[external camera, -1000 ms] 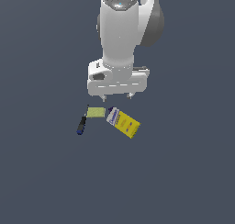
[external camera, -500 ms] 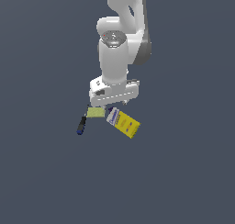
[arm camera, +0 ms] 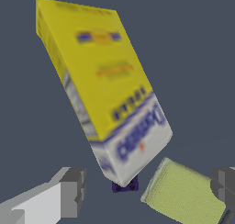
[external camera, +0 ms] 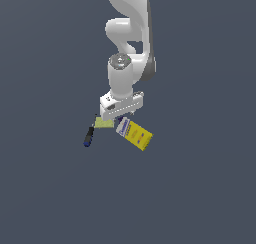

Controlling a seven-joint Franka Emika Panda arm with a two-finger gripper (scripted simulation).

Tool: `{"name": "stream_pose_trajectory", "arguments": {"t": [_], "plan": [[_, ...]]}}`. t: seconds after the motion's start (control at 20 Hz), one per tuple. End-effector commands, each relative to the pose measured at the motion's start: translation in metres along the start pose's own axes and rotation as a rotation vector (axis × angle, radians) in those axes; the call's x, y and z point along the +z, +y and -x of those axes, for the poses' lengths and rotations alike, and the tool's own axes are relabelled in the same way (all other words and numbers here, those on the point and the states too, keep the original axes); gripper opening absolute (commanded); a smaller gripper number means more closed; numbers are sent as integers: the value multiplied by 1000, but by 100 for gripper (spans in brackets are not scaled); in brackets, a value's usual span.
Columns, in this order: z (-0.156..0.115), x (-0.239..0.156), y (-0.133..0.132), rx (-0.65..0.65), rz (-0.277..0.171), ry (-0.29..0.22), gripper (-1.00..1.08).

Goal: Pick up a designated object from a clutter of objects.

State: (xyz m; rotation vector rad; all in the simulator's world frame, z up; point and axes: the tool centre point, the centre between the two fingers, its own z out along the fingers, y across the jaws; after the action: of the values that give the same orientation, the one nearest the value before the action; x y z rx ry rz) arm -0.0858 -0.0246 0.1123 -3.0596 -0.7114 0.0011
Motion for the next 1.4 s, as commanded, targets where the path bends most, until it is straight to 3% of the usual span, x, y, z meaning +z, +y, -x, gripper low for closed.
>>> {"name": "stream_pose_trajectory", "arguments": {"t": [0.0,0.5,0.95,1.35], "plan": [[12,13,-3,-33,0,1,100],[38,39,-11,-101,1,1,100],[39,45,-11,-102,0,0,100],[40,73,-12,-104,0,0,100]]}}
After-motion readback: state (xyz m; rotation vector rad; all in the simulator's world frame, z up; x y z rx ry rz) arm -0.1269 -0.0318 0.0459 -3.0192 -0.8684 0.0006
